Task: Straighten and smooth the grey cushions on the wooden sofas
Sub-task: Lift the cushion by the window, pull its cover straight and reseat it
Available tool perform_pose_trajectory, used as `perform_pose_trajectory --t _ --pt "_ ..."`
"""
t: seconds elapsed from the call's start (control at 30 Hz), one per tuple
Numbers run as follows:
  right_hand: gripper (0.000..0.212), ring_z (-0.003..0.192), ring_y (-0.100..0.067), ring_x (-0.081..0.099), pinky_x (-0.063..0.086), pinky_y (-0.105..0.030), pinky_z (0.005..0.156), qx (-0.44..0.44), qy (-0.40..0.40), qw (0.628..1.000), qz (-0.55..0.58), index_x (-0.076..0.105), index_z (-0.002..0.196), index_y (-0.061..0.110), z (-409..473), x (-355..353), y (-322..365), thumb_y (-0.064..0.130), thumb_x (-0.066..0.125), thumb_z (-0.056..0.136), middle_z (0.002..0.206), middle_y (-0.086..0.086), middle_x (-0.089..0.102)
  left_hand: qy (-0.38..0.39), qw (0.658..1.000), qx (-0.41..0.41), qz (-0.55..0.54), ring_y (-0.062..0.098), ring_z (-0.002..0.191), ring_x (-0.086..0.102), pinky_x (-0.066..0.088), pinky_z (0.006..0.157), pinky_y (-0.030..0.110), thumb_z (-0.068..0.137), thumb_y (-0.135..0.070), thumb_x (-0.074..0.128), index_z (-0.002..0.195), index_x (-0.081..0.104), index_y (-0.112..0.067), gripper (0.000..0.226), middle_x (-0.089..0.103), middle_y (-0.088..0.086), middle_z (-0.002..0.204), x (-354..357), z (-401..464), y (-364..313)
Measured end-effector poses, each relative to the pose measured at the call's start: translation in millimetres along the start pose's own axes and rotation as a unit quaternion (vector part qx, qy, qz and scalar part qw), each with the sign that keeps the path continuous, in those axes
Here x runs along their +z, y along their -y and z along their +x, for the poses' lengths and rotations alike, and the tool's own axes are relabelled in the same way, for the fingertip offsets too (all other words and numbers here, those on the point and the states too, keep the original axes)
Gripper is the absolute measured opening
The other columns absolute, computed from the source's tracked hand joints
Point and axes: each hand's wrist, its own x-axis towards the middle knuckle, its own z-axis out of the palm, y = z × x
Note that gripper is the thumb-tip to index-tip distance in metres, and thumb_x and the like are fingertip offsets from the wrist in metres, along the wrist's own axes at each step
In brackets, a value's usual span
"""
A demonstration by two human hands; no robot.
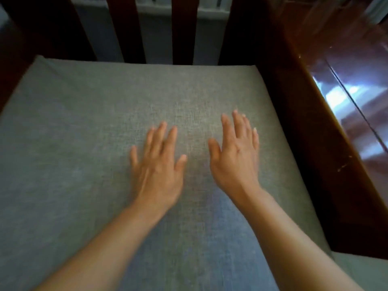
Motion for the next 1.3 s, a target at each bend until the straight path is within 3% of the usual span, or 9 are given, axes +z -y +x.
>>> perform_pose_trajectory --t 0.07,0.2,0.27,0.37,0.53,0.7,0.87,1.2,1.3 --pt "0.058 0.146 -0.021 0.009 -0.003 -0.036 0.118 -0.041 -0.017 0.998 0.047 0.029 0.148 0.016 -14 13 29 0.034 0.038 0.094 0.158 -0.003 0.015 -0.063 0.996 -0.045 0.041 0.024 0.145 0.014 0.01 0.109 0.06 0.091 -0.047 0.027 0.15 0.025 -0.022 0.064 0.015 0.0 0.158 -22 -13 52" --pt "0.071 0.146 -0.022 -0.009 -0.01 -0.038 0.116 -0.081 0.226 0.966 -0.097 0.004 0.152 0.015 -34 58 50 0.053 0.019 0.094 0.159 -0.007 -0.008 0.102 0.982 -0.096 0.126 0.021 0.147 0.009 0.013 0.111 0.061 0.083 -0.062 0.014 0.15 0.024 -0.029 0.076 0.008 -0.007 0.159 -27 -42 130" --pt "0.063 0.146 -0.024 -0.003 -0.005 -0.036 0.116 -0.072 0.172 0.981 -0.052 0.016 0.151 0.011 -18 46 81 0.045 0.029 0.099 0.159 -0.011 0.002 0.085 0.989 -0.091 0.084 0.016 0.147 0.002 0.008 0.114 0.056 0.088 -0.059 0.017 0.152 0.015 -0.03 0.07 0.003 -0.007 0.16 -38 -29 124" --pt "0.056 0.145 -0.026 0.017 0.005 -0.041 0.116 -0.109 -0.009 0.99 0.085 0.038 0.144 0.012 -15 49 147 0.035 0.035 0.093 0.154 -0.01 0.026 -0.083 0.99 -0.105 0.046 0.02 0.147 0.008 0.005 0.112 0.055 0.09 -0.048 0.026 0.151 0.019 -0.025 0.065 0.012 -0.001 0.159 -76 -15 151" --pt "0.067 0.147 -0.023 0.003 0.0 -0.044 0.118 -0.151 0.213 0.963 -0.067 0.019 0.151 0.014 -46 121 191 0.047 0.032 0.094 0.159 -0.009 0.006 0.058 0.977 -0.168 0.115 0.018 0.147 -0.001 0.007 0.115 0.051 0.094 -0.054 0.027 0.152 0.009 -0.03 0.066 -0.001 -0.004 0.16 -74 -46 232" --pt "0.056 0.146 -0.02 0.008 -0.003 -0.038 0.116 -0.152 0.015 0.985 0.08 0.025 0.149 0.017 -54 105 254 0.033 0.036 0.097 0.158 -0.003 0.017 -0.088 0.987 -0.126 0.038 0.021 0.147 0.007 0.015 0.114 0.05 0.097 -0.041 0.031 0.152 0.015 -0.022 0.06 0.009 0.003 0.16 -105 -64 238" --pt "0.058 0.144 -0.014 -0.017 -0.012 -0.039 0.117 -0.183 0.266 0.945 -0.047 -0.002 0.152 0.026 -98 131 250 0.042 0.02 0.101 0.159 0.005 -0.013 0.111 0.978 -0.168 0.047 0.012 0.145 -0.015 -0.001 0.119 0.041 0.1 -0.046 0.021 0.151 -0.009 -0.03 0.06 -0.017 -0.009 0.158 -94 -111 255" --pt "0.061 0.146 -0.025 -0.001 0.002 -0.036 0.118 -0.041 0.34 0.939 -0.025 0.012 0.151 0.014 -195 27 252 0.011 0.038 0.096 0.159 -0.009 -0.002 0.178 0.955 -0.233 0.045 0.015 0.145 -0.016 0.001 0.116 0.048 0.101 -0.042 0.029 0.151 -0.011 -0.026 0.066 -0.019 -0.006 0.158 -153 -224 207" --pt "0.066 0.146 -0.025 -0.004 0.0 -0.035 0.118 -0.039 0.31 0.95 0.012 0.01 0.151 0.014 -205 10 259 0.001 0.038 0.092 0.159 -0.01 -0.004 0.122 0.963 -0.235 0.048 0.016 0.145 -0.015 -0.002 0.116 0.05 0.101 -0.04 0.031 0.148 -0.018 -0.028 0.069 -0.019 -0.006 0.156 -153 -235 183"
